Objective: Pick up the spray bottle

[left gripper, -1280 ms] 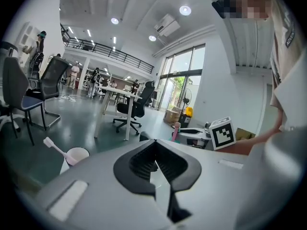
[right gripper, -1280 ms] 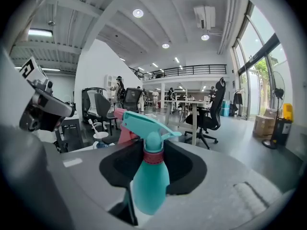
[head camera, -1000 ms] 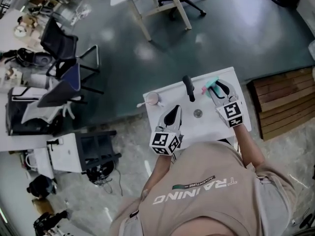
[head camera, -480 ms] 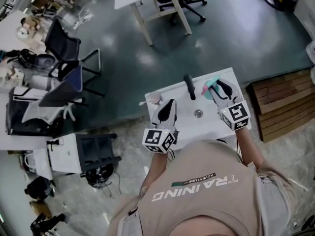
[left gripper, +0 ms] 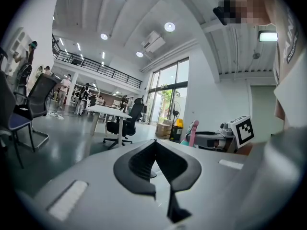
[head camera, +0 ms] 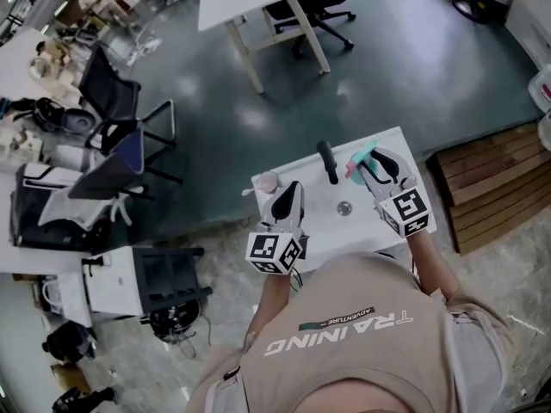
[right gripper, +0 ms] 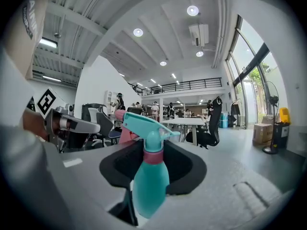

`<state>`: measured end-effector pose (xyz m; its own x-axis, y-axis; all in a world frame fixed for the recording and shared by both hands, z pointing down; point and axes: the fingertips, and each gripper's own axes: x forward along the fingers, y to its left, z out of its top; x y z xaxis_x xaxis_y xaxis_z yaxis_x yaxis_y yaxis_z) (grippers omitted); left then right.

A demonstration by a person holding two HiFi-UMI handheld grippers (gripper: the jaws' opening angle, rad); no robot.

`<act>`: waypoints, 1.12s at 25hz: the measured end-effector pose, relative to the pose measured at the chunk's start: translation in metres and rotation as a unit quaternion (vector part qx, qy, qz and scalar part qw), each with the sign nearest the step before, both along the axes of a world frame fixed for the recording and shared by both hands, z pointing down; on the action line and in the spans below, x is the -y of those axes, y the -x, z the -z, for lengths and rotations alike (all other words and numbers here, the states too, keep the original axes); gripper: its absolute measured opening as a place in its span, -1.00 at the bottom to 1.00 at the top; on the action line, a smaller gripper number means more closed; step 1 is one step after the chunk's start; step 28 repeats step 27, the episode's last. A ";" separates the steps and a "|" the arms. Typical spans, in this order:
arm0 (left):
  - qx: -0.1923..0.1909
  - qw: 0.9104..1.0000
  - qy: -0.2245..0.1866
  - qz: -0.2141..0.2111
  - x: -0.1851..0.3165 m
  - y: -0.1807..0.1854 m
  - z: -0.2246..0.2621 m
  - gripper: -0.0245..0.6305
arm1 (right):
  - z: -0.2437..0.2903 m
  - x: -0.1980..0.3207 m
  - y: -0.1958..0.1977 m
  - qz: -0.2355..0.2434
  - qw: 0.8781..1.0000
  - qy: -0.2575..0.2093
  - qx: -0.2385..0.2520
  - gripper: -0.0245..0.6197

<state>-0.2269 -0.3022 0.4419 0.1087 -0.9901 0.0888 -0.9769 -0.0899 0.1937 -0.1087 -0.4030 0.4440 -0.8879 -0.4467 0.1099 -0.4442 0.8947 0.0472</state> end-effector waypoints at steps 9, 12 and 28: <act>0.016 1.000 0.002 -0.003 -0.007 -0.004 -0.002 -0.88 | 0.007 -0.009 0.007 0.014 1.000 -0.015 -0.005 -0.52; 0.017 1.000 -0.001 0.003 -0.011 0.001 -0.001 -0.88 | 0.010 -0.010 0.010 0.014 1.000 -0.018 -0.005 -0.52; -0.024 0.999 -0.015 -0.018 -0.003 0.000 0.003 -0.88 | 0.010 -0.009 0.005 0.005 1.000 -0.024 -0.017 -0.52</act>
